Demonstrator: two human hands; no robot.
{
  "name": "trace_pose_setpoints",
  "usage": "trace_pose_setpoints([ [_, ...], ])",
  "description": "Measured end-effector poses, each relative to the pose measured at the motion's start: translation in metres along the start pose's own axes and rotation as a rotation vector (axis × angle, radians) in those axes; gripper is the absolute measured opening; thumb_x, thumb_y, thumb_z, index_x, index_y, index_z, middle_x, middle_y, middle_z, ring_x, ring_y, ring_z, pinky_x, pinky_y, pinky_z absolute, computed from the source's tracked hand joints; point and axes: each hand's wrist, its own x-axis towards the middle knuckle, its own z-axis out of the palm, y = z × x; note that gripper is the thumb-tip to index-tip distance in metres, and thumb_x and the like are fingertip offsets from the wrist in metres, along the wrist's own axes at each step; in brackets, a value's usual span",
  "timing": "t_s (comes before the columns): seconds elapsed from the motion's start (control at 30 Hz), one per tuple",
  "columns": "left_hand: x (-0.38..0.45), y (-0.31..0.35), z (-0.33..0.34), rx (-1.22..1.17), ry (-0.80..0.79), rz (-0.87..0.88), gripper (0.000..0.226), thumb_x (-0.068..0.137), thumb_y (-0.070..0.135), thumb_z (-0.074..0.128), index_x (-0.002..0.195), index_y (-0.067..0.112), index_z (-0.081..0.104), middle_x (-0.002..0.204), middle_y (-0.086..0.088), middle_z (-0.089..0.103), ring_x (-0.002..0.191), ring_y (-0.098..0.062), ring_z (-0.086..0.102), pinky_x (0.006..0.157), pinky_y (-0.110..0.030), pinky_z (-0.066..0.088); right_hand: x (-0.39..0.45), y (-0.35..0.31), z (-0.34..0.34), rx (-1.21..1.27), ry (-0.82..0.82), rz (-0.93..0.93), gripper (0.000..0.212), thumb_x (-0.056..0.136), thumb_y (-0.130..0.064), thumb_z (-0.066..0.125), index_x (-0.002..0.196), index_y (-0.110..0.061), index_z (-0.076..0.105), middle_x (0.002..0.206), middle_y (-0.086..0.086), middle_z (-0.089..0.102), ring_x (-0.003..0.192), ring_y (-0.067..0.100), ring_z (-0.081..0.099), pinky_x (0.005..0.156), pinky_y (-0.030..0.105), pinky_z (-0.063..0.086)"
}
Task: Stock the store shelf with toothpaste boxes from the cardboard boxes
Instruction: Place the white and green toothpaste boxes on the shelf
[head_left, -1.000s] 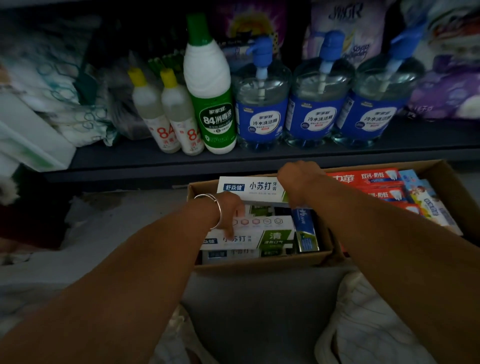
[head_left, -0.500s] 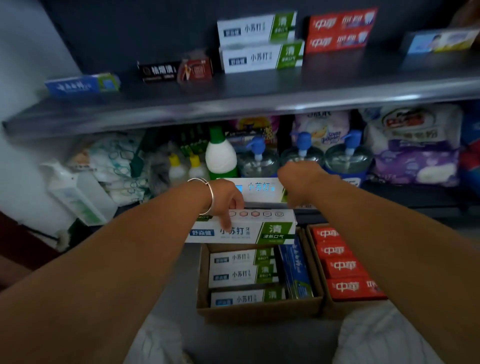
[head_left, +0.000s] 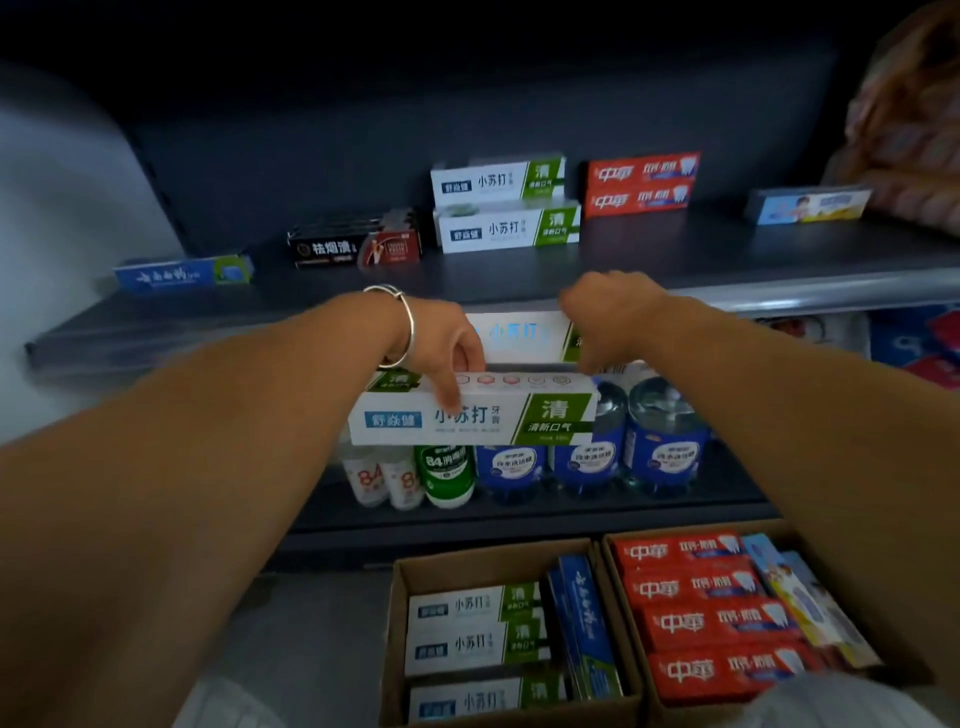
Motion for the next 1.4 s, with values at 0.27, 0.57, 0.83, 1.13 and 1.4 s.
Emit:
trace_pose_setpoints([
  [0.27,0.025,-0.014,-0.051,0.002,0.075,0.03,0.047,0.062,0.029,0.084,0.105,0.028,0.065,0.093,0.015,0.067,0.09,-0.008,0.063,0.087,-0.028,0.051,0.036,0.024,-0.028,0.021,0.068,0.055,0.05,0.077,-0.033,0.072,0.119,-0.013,0.052,0.116,0.007,0.054,0.102,0.024,0.056,0.074,0.032,0.043],
  [0.57,0.072,-0.041,-0.09,-0.039,0.108,0.039,0.04,0.067,0.026,0.082,0.103,0.029,0.065,0.093,0.015,0.068,0.088,-0.007,0.065,0.083,-0.025,0.052,0.093,0.044,-0.038,0.057,0.11,0.09,0.064,0.076,-0.036,0.075,0.127,-0.012,0.045,0.123,0.008,0.054,0.111,0.026,0.055,0.086,0.036,0.047],
  [0.83,0.103,-0.06,-0.114,-0.168,0.104,0.08,0.036,0.065,0.023,0.081,0.098,0.031,0.07,0.092,0.013,0.073,0.092,-0.006,0.067,0.094,-0.03,0.051,0.136,0.064,-0.036,0.111,0.118,0.127,0.066,0.078,-0.03,0.074,0.131,-0.012,0.041,0.123,0.01,0.054,0.11,0.029,0.056,0.087,0.036,0.048],
  [1.13,0.117,-0.071,-0.132,-0.219,0.132,0.058,0.038,0.066,0.022,0.082,0.1,0.032,0.069,0.099,0.014,0.07,0.1,-0.008,0.064,0.098,-0.029,0.047,0.164,0.075,-0.034,0.176,0.14,0.141,0.06,0.08,-0.025,0.072,0.131,-0.012,0.042,0.125,0.011,0.053,0.111,0.028,0.055,0.089,0.036,0.047],
  [1.4,0.138,-0.072,-0.133,-0.25,0.209,0.084,0.043,0.066,0.014,0.082,0.105,0.024,0.069,0.091,0.013,0.071,0.088,-0.006,0.066,0.089,-0.024,0.051,0.182,0.083,-0.039,0.125,0.187,0.156,0.058,0.084,-0.02,0.067,0.133,-0.011,0.037,0.126,0.012,0.052,0.112,0.031,0.055,0.086,0.038,0.047],
])
